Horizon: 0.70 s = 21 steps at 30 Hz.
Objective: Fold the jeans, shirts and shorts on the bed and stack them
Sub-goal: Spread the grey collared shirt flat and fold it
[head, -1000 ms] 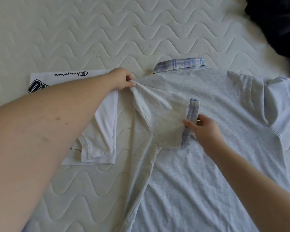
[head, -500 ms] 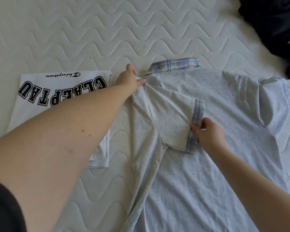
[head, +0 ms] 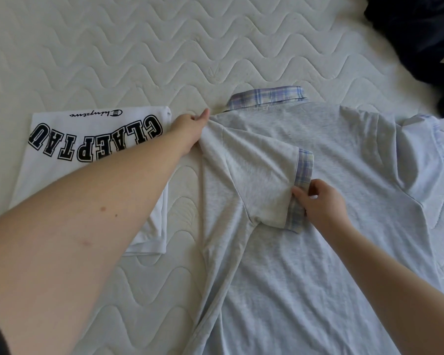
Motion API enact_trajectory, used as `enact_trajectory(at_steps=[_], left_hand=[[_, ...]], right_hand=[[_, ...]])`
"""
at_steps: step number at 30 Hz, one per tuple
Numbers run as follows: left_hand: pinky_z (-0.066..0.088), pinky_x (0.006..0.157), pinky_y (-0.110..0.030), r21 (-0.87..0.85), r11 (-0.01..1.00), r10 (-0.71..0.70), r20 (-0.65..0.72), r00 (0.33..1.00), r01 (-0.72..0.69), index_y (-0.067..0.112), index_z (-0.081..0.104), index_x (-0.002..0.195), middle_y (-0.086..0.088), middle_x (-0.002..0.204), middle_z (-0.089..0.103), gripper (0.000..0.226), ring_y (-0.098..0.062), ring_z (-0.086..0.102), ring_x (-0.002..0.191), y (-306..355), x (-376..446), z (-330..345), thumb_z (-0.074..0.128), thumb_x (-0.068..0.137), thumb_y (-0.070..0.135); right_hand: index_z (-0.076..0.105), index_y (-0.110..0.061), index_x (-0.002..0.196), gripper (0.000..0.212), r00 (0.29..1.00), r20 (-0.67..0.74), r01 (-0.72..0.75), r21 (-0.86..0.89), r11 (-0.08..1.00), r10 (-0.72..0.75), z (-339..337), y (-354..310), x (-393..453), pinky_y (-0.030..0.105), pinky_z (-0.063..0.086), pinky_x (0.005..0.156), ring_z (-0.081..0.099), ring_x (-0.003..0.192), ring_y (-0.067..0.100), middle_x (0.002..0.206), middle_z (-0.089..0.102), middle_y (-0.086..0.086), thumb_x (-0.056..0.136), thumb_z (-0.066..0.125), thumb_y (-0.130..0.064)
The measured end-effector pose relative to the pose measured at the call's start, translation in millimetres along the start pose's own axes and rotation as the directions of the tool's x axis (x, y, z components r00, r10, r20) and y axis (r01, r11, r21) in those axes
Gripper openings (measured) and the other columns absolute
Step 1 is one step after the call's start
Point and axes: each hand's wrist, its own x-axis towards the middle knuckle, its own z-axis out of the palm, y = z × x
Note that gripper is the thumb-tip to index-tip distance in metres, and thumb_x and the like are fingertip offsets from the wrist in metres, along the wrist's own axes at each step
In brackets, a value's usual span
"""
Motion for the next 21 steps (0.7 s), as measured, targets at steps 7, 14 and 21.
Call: enact_trajectory(at_steps=[7, 14, 21], left_hand=[[0.057, 0.086, -0.038, -0.219, 0.974, 0.095, 0.159, 0.983, -0.059, 0.009, 0.060, 0.121, -0.012, 0.118, 0.067, 0.035, -0.026, 0.066, 0.104, -30.6, -17.3, -4.7, 0.070, 0.090, 0.019], [0.049, 0.089, -0.032, -0.074, 0.986, 0.134, -0.183, 0.974, -0.150, 0.017, 0.046, 0.131, -0.003, 0.112, 0.061, 0.059, -0.018, 0.059, 0.097, -55.7, -63.2, 13.6, 0.076, 0.081, 0.027], [0.049, 0.064, -0.029, -0.148, 0.983, 0.095, -0.112, 0.989, -0.111, 0.018, 0.052, 0.087, -0.003, 0.074, 0.064, 0.011, -0.018, 0.060, 0.058, -135.6, -154.8, 25.9, 0.059, 0.095, 0.019]], right_hand=[[0.050, -0.029, 0.112, 0.039, 0.998, -0.056, -0.023, 0.016, 1.000, 0.024, -0.6, -2.8, -12.5, 0.025, 0.044, 0.056, 0.059, 0.079, 0.006, 0.093, 0.057, -0.012, 0.085, 0.071, -0.047], [0.053, -0.022, 0.088, 0.025, 0.981, -0.192, -0.036, 0.006, 0.999, 0.036, 21.9, -3.7, -65.9, 0.022, 0.031, 0.052, 0.052, 0.065, 0.005, 0.080, 0.056, -0.011, 0.090, 0.062, -0.046], [0.062, -0.018, 0.095, 0.018, 0.959, 0.264, -0.135, 0.099, 0.986, 0.105, 81.6, -6.8, -142.1, 0.040, 0.061, 0.067, 0.071, 0.069, 0.017, 0.075, 0.073, 0.001, 0.092, 0.061, -0.035]])
